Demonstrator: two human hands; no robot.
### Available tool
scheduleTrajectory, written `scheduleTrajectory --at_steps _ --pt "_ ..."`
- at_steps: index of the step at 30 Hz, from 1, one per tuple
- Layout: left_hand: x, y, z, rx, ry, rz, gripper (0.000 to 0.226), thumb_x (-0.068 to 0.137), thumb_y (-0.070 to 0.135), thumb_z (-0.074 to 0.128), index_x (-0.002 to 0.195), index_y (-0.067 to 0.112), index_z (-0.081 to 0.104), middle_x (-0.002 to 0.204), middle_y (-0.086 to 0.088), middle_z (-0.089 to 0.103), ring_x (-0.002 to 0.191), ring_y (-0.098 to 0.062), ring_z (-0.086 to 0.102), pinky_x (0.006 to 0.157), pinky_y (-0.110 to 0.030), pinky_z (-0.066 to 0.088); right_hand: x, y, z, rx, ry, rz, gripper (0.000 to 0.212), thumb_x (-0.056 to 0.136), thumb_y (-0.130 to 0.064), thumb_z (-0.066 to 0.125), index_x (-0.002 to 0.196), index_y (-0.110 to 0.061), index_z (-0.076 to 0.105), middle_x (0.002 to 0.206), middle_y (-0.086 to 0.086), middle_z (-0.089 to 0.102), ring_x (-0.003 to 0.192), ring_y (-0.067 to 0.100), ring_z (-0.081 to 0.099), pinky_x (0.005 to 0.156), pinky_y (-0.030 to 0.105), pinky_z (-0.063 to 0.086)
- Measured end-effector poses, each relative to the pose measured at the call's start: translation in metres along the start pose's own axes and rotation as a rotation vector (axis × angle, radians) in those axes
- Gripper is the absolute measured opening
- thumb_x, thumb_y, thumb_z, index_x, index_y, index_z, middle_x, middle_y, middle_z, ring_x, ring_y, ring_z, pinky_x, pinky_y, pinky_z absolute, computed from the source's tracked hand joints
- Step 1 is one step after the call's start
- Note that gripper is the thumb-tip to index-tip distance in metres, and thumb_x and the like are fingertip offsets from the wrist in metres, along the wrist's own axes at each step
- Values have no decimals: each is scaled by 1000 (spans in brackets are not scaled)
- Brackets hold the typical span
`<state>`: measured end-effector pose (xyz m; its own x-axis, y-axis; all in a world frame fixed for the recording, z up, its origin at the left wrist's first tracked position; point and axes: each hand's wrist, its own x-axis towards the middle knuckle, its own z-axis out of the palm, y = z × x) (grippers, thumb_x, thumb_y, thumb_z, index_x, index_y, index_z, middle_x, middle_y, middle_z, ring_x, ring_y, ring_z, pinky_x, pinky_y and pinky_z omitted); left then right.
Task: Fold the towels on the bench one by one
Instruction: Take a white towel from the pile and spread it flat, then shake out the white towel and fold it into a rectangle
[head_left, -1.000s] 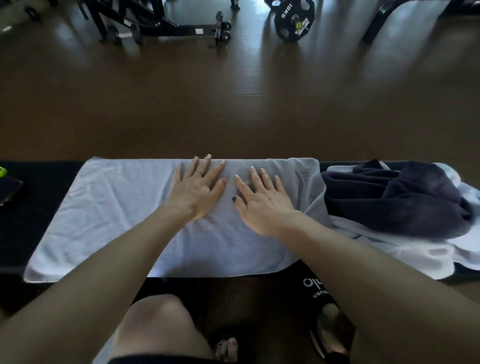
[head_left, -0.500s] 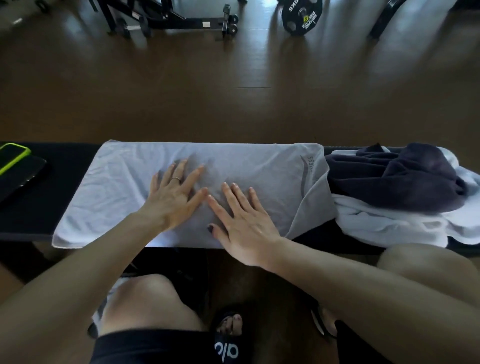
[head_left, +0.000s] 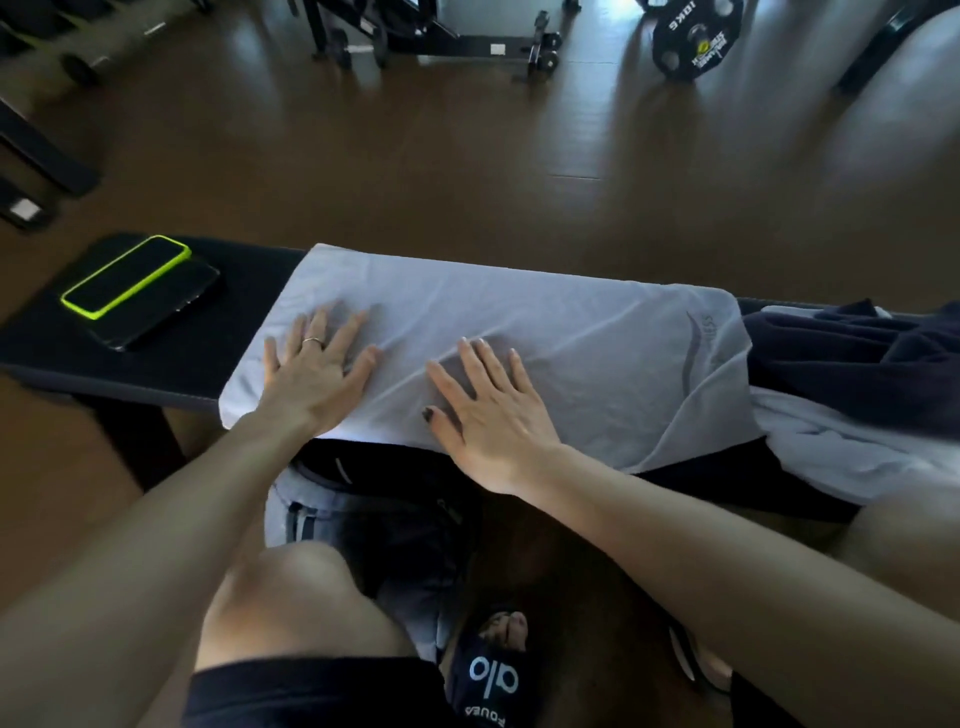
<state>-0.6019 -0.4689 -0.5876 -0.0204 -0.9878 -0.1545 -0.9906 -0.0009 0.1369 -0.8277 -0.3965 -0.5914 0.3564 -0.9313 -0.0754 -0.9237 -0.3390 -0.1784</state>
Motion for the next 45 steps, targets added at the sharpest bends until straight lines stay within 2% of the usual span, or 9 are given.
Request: scheduleTrajectory --at_steps 17,22,24,26,29,32,35,38,45 --pt "33 -59 -13 55 -69 -122 58 97 72 11 152 62 -3 169 14 -11 156 -16 -11 124 -56 -5 54 -32 3 61 -49 105 64 103 -58 10 160 -32 -3 168 9 -13 153 26 -19 121 53 -9" --pt "30 -40 -20 98 -68 -127 64 99 68 15 159 48 1 171 3 -9 156 -23 -10 123 -58 -7 7 11 -8 131 -1 259 64 105 -54 20 160 -32 -4 168 10 -9 154 29 -14 124 51 -6" --pt "20 0 -21 58 -20 -5 66 101 65 21 161 42 3 171 -1 -6 157 -24 -9 124 -53 -8 -27 32 -12 138 78 387 67 104 -49 33 160 -27 5 167 14 3 155 31 -4 125 51 1" --pt "9 50 -20 60 18 203 66 101 64 24 161 40 6 171 -2 0 157 -25 -2 124 -50 -2 -56 44 -15 184 267 478 60 101 -40 48 154 -22 27 159 14 29 150 33 22 123 50 20" --pt "-17 133 -11 57 -70 544 72 97 68 23 161 39 7 171 -2 4 156 -24 5 125 -46 7 -103 64 -16 243 528 627 46 93 -21 63 137 -17 50 135 9 54 125 25 51 104 39 46" --pt "-48 187 2 28 -210 729 73 98 68 38 160 40 11 170 6 2 156 -17 0 126 -44 5 -134 75 -11 187 498 813 46 92 -28 62 135 -17 51 131 10 52 120 25 48 98 37 42" --pt "-73 204 19 0 -112 896 65 94 63 52 144 27 35 160 -1 23 150 -22 16 125 -40 13 -146 74 -10 253 522 893 48 96 -34 58 138 -16 46 131 12 46 118 25 43 93 34 40" --pt "-87 200 34 26 8 1044 49 91 53 60 126 22 44 145 -6 35 140 -27 28 119 -40 20 -151 74 -13 415 589 951 47 97 -25 58 140 -14 42 130 11 43 113 21 47 87 30 44" --pt "-94 201 41 43 90 1080 29 94 33 60 117 21 47 142 -7 41 135 -29 38 115 -40 30 -157 80 -23 661 544 942 26 93 -14 58 116 -21 50 105 2 59 88 20 64 77 41 59"
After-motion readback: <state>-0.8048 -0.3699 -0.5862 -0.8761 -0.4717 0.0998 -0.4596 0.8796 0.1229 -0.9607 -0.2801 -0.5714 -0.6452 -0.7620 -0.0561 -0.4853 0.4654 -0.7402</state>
